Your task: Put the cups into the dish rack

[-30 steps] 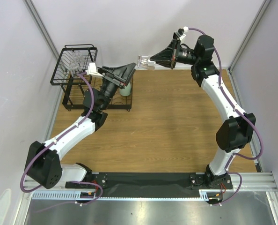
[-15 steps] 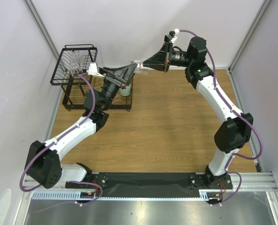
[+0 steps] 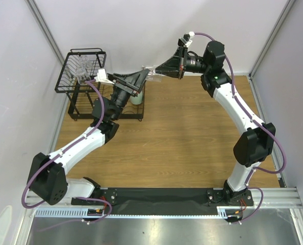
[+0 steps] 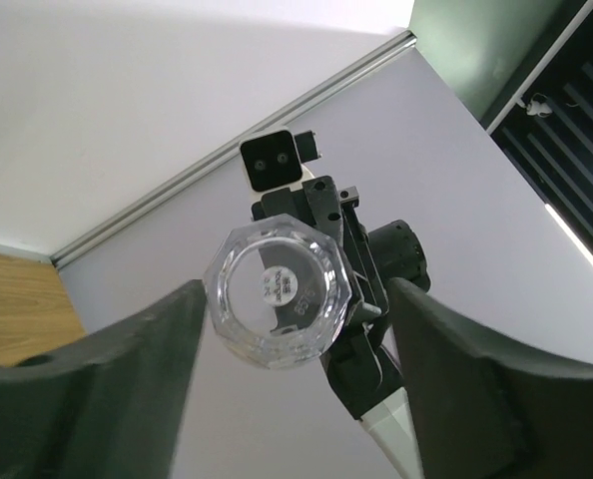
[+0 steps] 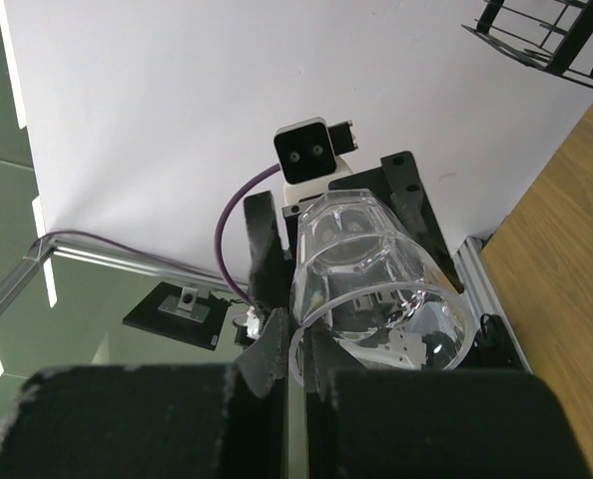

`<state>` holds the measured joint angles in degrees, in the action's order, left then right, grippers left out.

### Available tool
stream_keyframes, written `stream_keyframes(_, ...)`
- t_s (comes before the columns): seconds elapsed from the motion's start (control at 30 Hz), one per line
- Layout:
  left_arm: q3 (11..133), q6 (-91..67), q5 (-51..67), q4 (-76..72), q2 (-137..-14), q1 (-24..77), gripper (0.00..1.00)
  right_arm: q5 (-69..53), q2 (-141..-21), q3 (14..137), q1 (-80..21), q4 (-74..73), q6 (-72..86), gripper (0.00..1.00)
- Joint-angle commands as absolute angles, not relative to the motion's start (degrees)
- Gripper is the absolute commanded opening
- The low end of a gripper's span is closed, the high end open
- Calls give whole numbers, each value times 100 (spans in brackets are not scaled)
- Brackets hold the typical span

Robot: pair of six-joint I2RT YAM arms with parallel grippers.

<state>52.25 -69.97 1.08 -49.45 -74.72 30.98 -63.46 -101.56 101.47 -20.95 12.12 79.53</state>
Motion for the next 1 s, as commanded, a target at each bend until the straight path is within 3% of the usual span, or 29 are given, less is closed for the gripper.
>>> stream_keyframes(0.0,5396,-6882,9,-5239,-7356,3155,83,-6521,-9967,10134,-2171,1555,8103,0)
stream_keyframes(0.13,5388,-6882,-174,-5081,-7348,3147,87,-6556,-9984,10134,-2188,1573,8121,0)
stream_keyframes(0.27,5387,-7005,-246,-5202,-7426,3146,79,-6592,-10019,10125,-2206,1582,8139,0)
stream_keyframes(0.4,5519,-6987,-79,-5264,-7541,3155,50,-6618,-10046,10142,-2215,1626,8191,0)
stream_keyframes(0.47,5502,-6996,-70,-5300,-7541,3147,41,-6627,-10063,10143,-2215,1635,8191,0)
stream_keyframes(0.53,5502,-7005,-44,-5256,-7558,3129,23,-6636,-10081,10143,-2215,1652,8209,1)
stream_keyframes(0.57,5554,-7005,182,-5238,-7567,3112,1,-6636,-10064,10151,-2206,1652,8200,12)
stream_keyframes(0.63,5634,-7058,272,-4889,-7585,3050,0,-6627,-10037,10160,-2154,1461,8078,24)
stream_keyframes(0.67,5651,-6979,290,-4826,-7559,3041,0,-6618,-10020,10186,-2127,1337,7999,36)
stream_keyframes(0.73,5765,-6569,351,-4458,-7428,2963,0,-6566,-9976,10221,-2066,786,7623,51)
stream_keyframes(0.83,6204,-5604,334,-3211,-7208,2831,0,-6426,-9853,10414,-1846,-511,6772,82)
stream_keyframes(0.87,6449,-5329,299,-2625,-7172,2804,0,-6364,-9826,10485,-1794,-884,6498,99)
stream_keyframes(0.97,7168,-4274,-278,-1024,-7110,2672,0,-6197,-9721,10766,-1530,-2089,5647,100)
